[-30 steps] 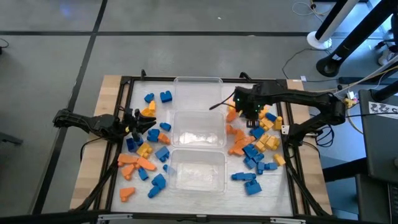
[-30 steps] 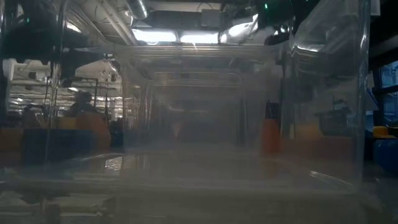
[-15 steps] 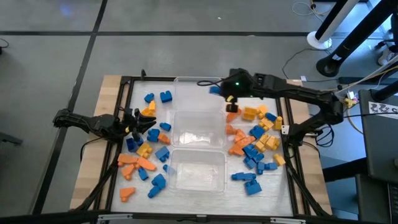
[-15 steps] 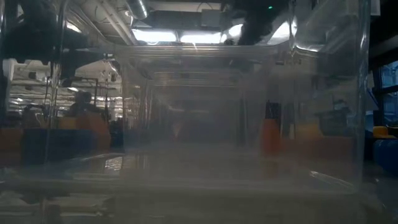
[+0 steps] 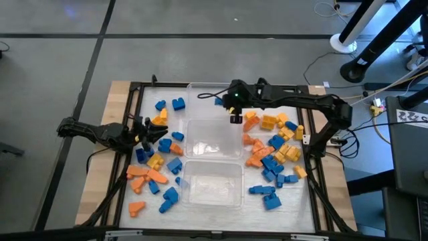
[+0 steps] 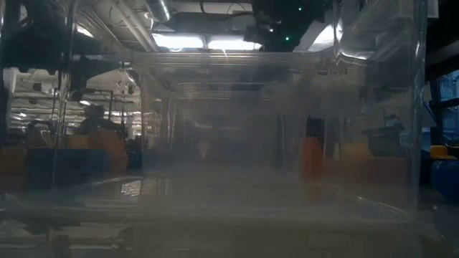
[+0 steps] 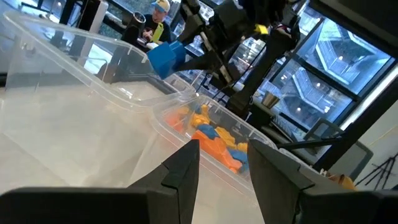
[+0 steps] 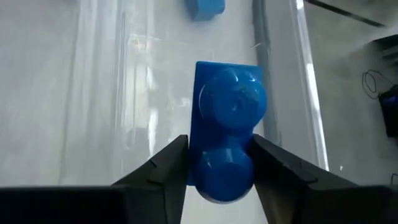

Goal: Sort blocks
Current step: Put the blue game piece into the middle transparent bin, then put the orange game piece into the top transparent bin

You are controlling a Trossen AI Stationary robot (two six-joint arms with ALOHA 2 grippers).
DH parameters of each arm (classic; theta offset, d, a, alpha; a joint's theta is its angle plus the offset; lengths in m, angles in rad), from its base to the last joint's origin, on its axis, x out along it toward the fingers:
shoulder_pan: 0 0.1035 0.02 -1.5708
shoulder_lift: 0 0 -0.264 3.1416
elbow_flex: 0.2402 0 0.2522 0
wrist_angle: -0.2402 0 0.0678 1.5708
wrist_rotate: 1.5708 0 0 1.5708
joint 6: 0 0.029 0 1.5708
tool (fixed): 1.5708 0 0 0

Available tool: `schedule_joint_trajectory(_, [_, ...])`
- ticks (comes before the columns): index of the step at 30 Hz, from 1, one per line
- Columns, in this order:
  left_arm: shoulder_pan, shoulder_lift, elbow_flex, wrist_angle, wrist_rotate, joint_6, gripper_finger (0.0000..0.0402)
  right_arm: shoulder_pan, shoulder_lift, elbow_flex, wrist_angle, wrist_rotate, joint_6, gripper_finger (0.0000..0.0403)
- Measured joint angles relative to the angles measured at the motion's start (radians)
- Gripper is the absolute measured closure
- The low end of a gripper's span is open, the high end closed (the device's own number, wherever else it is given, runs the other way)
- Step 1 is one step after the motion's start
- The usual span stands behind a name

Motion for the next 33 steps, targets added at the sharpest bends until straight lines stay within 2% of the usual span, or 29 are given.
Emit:
schedule_joint_trajectory(6, [0.000,0.000,0.000,0.005,0.009,-0.061,0.0277,0.000,0.004,0.000,0.003,0.000,-0.001,0.0210])
schedule_joint_trajectory(14, [0.000,0.000,0.000,0.027,0.179,-0.180,0.0277,0.000,0.003,0.003,-0.005,0.000,-0.020,0.0174])
schedule_joint_trajectory(20, [0.000,0.000,0.000,0.026,0.237,-0.296,0.0277,0.000,0.002,0.097,-0.086,0.001,-0.101,0.0171])
schedule_joint_trajectory(25, [0.000,0.000,0.010,0.009,0.273,-0.307,0.0277,0.000,0.002,0.189,-0.116,0.001,-0.126,0.0171])
schedule_joint_trajectory(28, [0.000,0.001,0.061,-0.079,0.283,-0.281,0.0277,0.000,0.002,0.228,-0.120,0.001,-0.128,0.0171])
schedule_joint_trajectory(33, [0.000,0.029,0.211,-0.361,0.283,-0.245,0.0277,0.000,0.002,0.279,-0.143,0.002,-0.158,0.0171])
